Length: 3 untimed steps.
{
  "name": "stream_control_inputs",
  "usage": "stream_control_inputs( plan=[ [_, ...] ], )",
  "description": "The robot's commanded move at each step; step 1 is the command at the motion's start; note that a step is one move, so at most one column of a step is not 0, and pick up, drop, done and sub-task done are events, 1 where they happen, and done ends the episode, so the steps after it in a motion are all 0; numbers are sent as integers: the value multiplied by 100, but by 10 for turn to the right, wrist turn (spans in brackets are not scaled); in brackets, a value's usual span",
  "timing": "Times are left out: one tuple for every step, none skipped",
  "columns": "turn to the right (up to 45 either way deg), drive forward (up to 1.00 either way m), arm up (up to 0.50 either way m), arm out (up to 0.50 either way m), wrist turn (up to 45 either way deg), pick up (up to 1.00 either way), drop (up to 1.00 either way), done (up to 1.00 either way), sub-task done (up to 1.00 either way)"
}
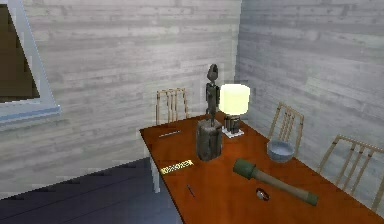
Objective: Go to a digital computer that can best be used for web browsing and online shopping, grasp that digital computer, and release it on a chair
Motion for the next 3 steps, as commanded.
stream_control_inputs(
  plan=[
    [0, 0, -32, 0, 0, 0, 0, 0, 0],
    [0, 0, 0, 0, 0, 0, 100, 0, 0],
    [0, 0, 10, 0, 0, 0, 0, 0, 0]
  ],
)
